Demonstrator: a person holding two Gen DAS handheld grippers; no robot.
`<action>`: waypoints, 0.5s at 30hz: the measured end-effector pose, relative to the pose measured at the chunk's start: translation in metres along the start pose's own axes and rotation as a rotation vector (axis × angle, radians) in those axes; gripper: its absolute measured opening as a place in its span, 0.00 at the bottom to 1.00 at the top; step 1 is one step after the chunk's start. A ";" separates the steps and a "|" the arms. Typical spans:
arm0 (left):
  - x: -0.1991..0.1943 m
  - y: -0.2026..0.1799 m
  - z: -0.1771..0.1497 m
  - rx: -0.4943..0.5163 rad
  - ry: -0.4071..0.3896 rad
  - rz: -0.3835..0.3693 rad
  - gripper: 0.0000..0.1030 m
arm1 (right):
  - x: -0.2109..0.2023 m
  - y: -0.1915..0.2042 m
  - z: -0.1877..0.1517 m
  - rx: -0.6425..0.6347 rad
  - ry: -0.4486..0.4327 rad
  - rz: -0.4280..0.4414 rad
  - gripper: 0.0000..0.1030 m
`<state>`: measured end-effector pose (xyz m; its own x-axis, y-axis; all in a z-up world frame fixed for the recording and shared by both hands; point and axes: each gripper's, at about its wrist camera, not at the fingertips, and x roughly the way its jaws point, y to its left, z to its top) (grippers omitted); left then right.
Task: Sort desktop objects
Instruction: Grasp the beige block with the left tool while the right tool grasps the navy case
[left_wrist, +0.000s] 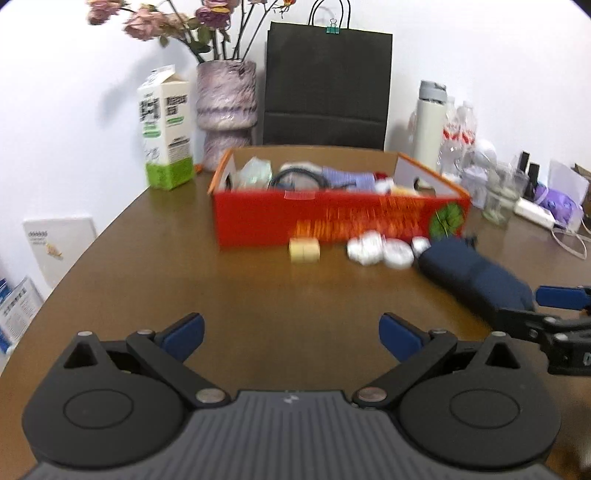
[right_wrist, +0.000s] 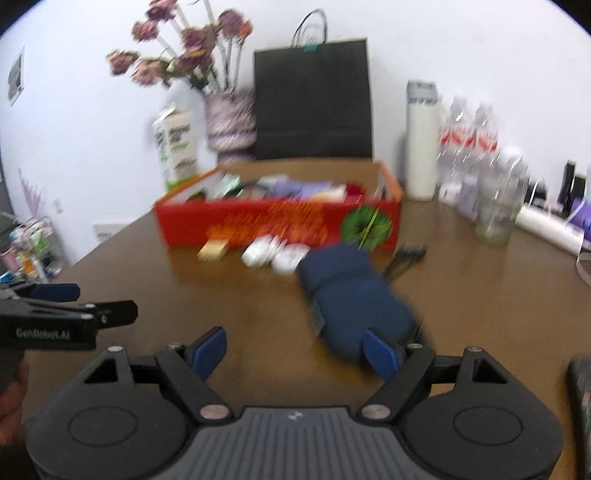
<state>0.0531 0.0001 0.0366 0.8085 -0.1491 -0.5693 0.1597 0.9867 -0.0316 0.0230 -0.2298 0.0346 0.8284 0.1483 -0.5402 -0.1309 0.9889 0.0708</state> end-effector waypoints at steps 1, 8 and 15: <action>0.014 0.000 0.011 -0.006 0.014 -0.014 0.98 | 0.009 -0.003 0.006 -0.006 -0.003 -0.023 0.79; 0.106 -0.005 0.049 -0.008 0.084 0.017 0.70 | 0.056 -0.020 0.021 0.028 0.049 -0.030 0.77; 0.130 -0.013 0.049 0.001 0.078 0.036 0.42 | 0.080 -0.018 0.021 0.020 0.058 -0.037 0.69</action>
<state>0.1839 -0.0357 0.0033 0.7668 -0.1083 -0.6326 0.1321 0.9912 -0.0095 0.1033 -0.2353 0.0077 0.7992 0.1111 -0.5907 -0.0893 0.9938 0.0660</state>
